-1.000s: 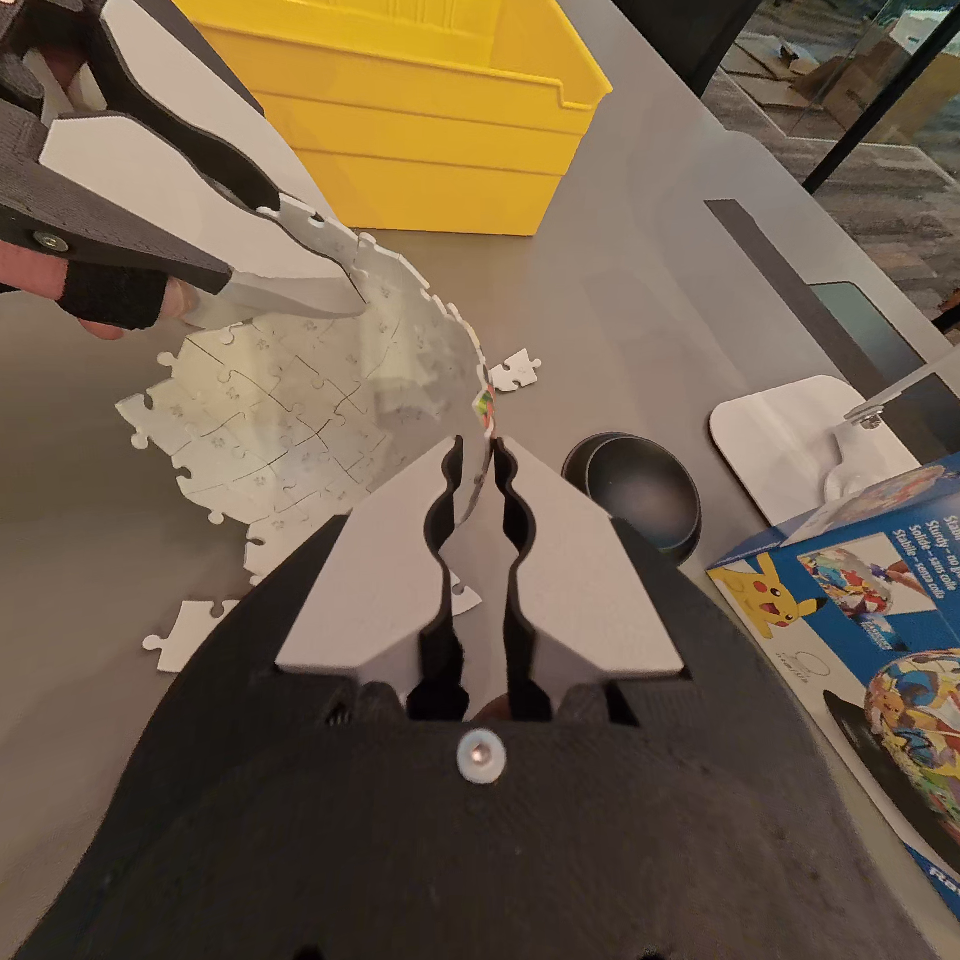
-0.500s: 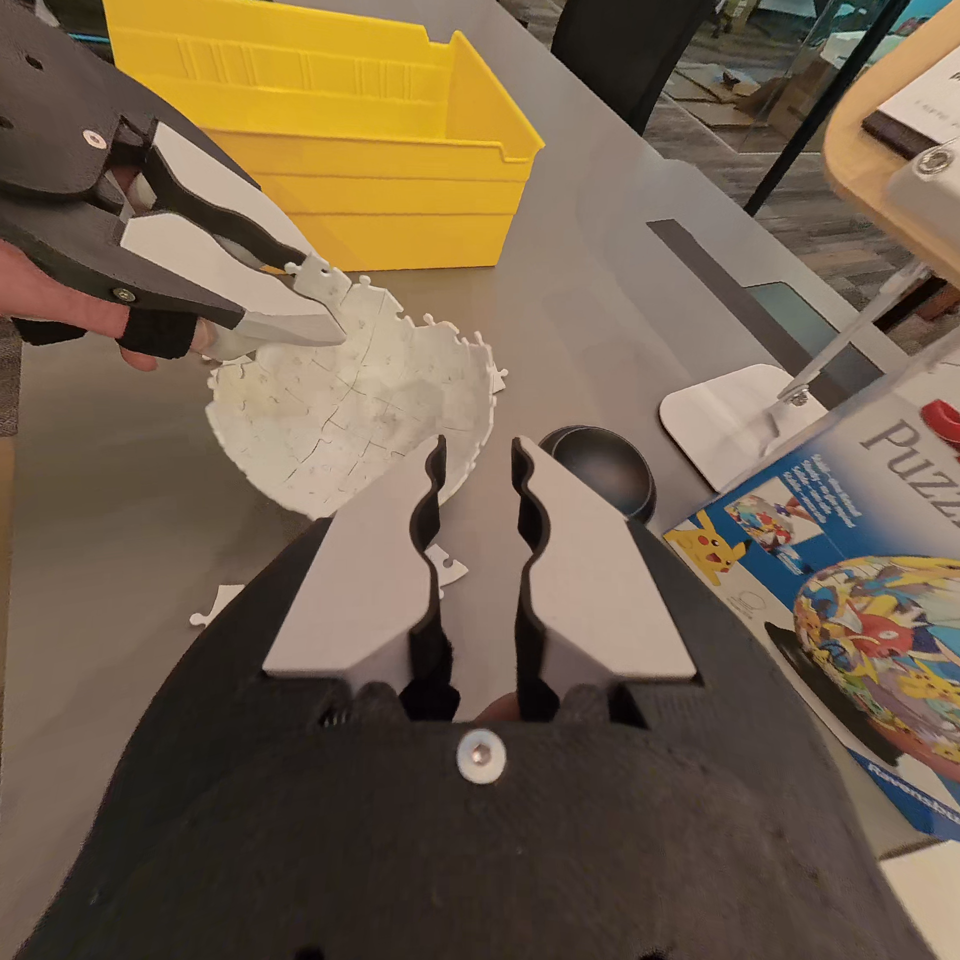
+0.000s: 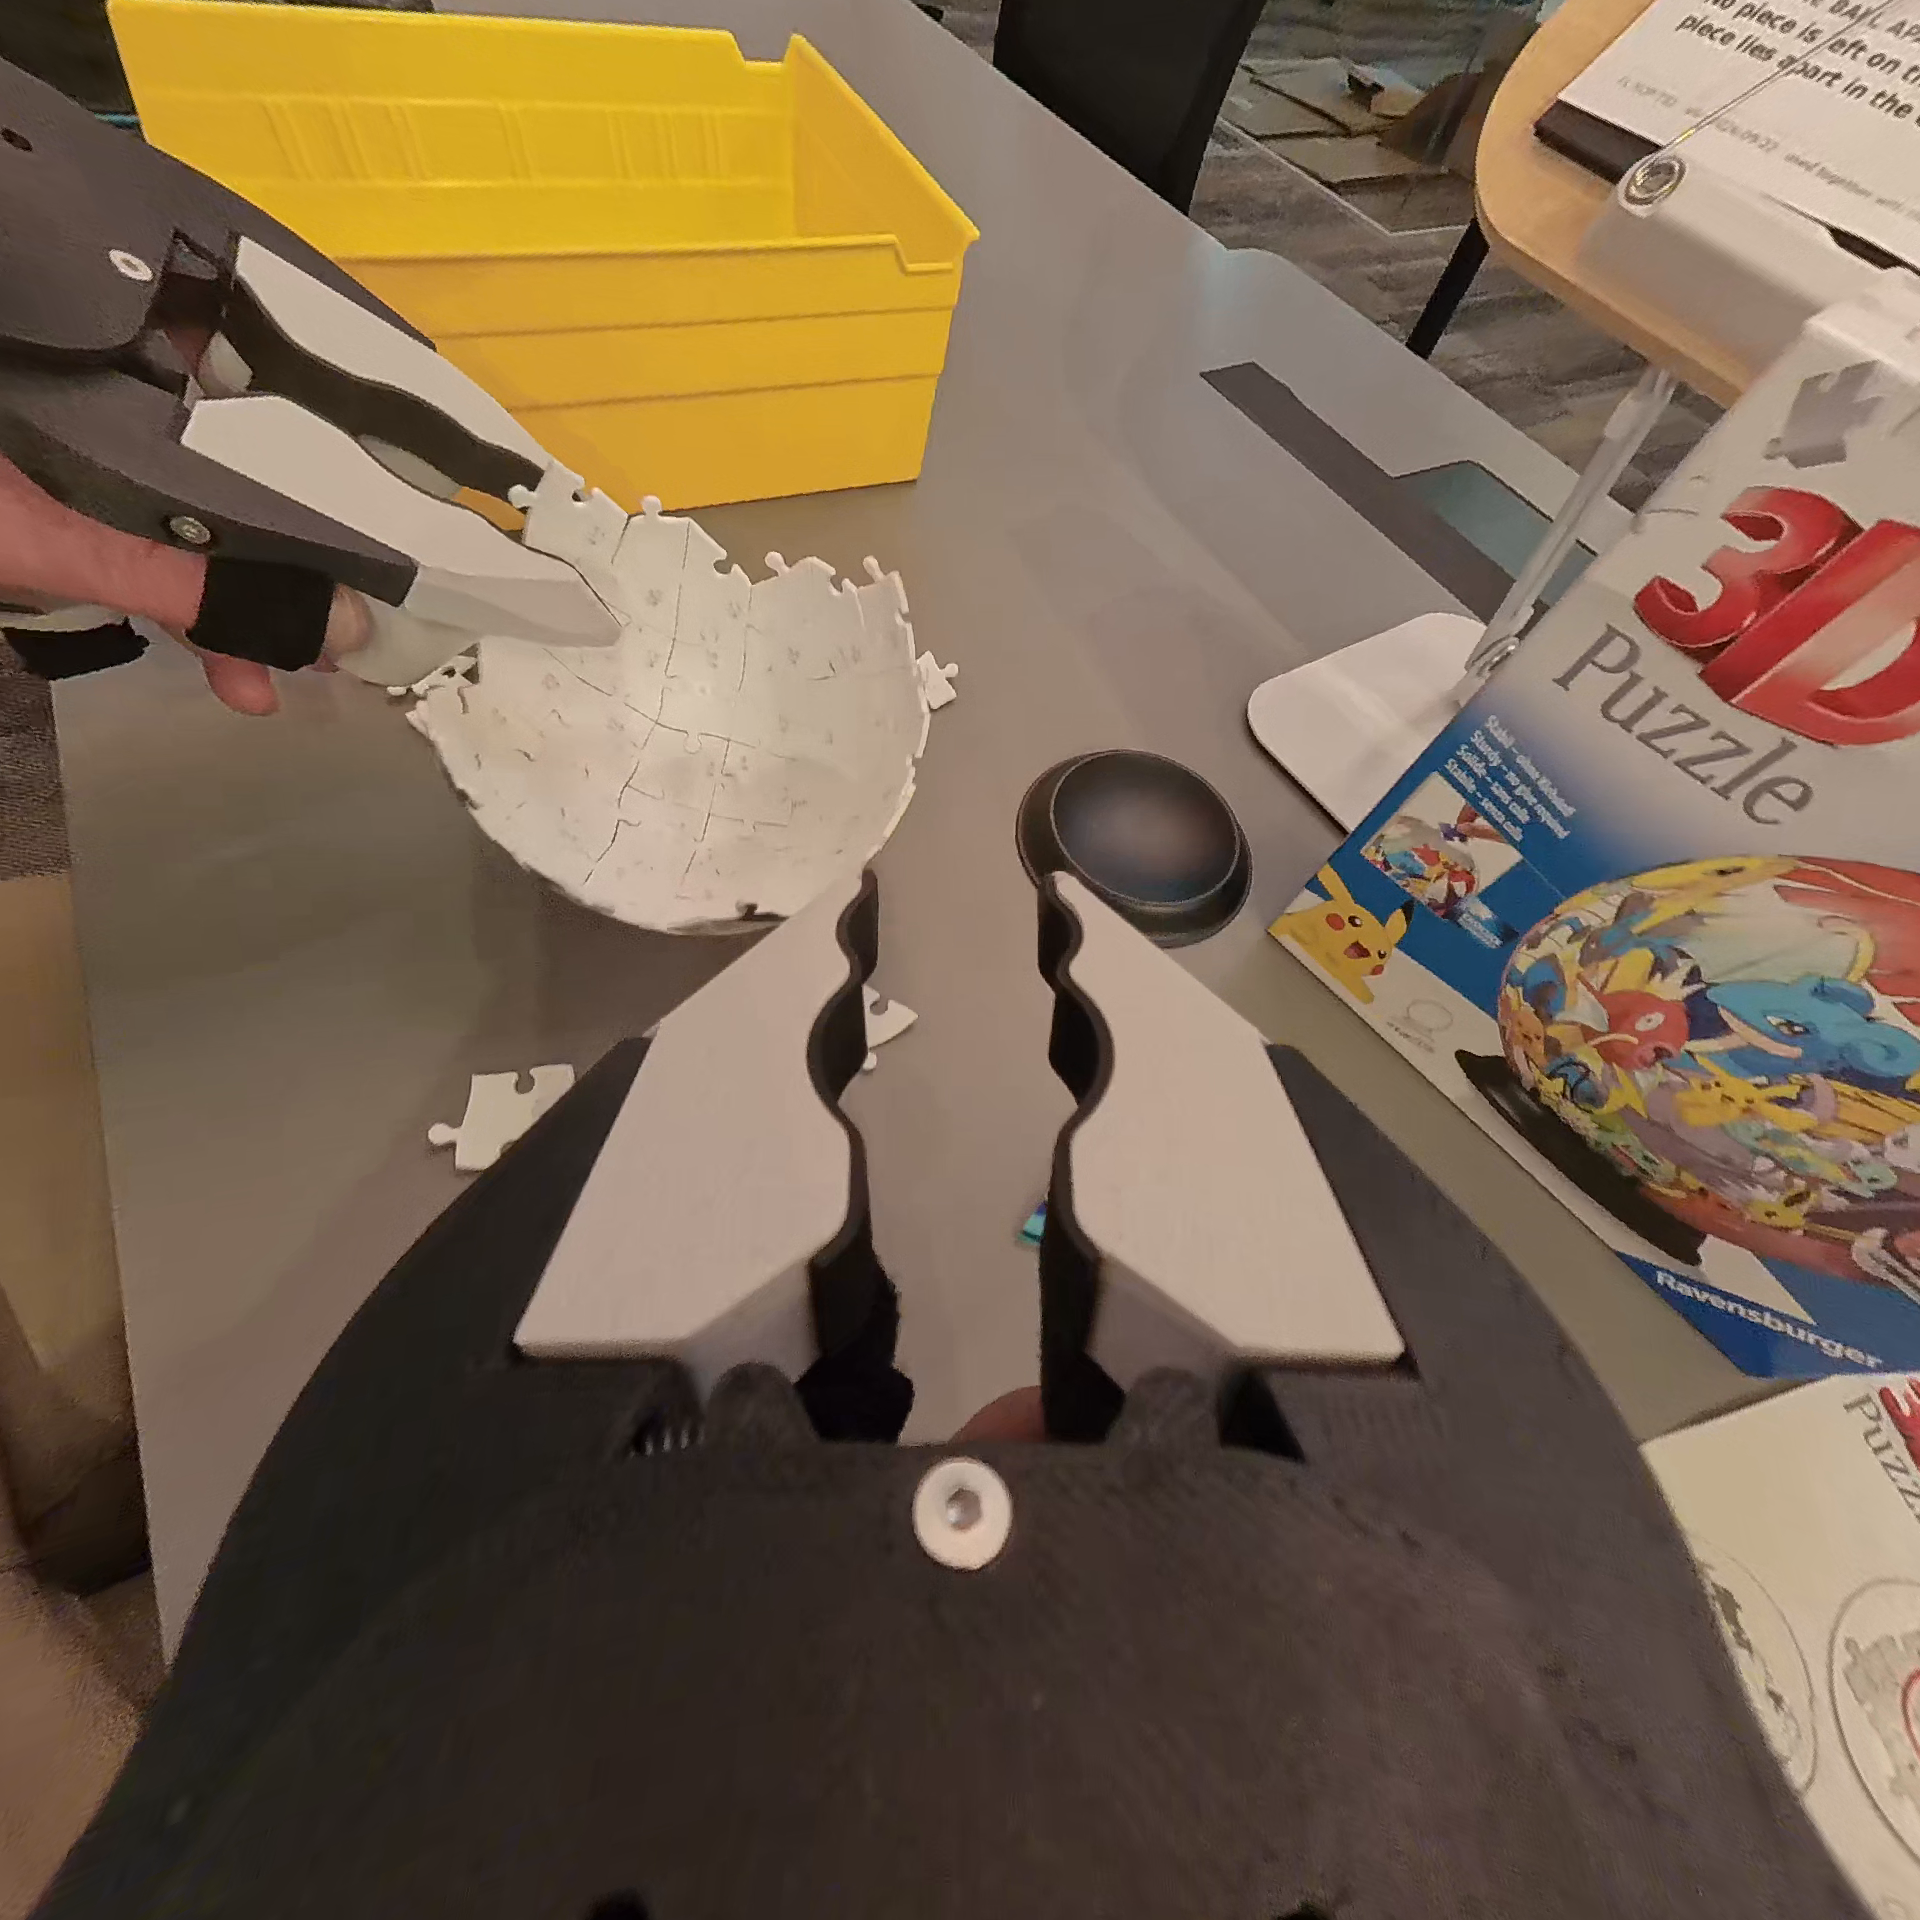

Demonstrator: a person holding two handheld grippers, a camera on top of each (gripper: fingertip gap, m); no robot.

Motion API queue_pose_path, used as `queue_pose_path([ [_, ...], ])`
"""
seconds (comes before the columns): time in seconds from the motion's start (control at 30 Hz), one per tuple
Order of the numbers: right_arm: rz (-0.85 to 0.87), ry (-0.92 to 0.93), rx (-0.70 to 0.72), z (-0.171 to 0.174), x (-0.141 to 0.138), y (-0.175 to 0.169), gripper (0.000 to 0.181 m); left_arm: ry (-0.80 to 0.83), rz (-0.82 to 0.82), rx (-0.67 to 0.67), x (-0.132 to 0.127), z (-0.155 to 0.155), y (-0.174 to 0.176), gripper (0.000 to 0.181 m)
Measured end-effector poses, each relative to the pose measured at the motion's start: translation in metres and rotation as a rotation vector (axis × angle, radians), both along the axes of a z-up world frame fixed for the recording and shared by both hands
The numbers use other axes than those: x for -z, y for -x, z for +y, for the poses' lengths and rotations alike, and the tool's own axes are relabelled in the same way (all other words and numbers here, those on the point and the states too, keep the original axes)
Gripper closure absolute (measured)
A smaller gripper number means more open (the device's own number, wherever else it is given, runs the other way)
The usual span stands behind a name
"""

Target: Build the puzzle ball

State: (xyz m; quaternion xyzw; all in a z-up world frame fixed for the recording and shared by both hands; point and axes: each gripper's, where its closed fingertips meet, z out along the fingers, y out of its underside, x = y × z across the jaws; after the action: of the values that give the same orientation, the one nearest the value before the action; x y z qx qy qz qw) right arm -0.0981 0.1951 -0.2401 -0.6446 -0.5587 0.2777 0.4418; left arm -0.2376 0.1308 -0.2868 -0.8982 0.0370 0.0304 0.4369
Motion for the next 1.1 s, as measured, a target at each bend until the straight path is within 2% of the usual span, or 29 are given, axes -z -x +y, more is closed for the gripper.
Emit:
queue_pose_path([
  [0.33,-0.061,0.013,-0.006,-0.016,0.013,-0.019,0.150,-0.021,-0.053,0.026,-0.009,-0.006,0.001,0.139],
  [0.7,-0.083,0.057,-0.004,-0.018,0.027,-0.026,0.150,-0.092,-0.113,0.025,-0.031,-0.009,0.021,0.130],
  [0.9,-0.095,0.074,-0.004,-0.017,0.034,-0.029,0.150,-0.105,-0.082,0.036,-0.036,-0.004,0.031,0.131],
  [1.1,-0.125,0.093,-0.032,-0.024,0.045,-0.026,0.150,-0.123,-0.056,0.111,-0.043,0.009,0.029,0.129],
])
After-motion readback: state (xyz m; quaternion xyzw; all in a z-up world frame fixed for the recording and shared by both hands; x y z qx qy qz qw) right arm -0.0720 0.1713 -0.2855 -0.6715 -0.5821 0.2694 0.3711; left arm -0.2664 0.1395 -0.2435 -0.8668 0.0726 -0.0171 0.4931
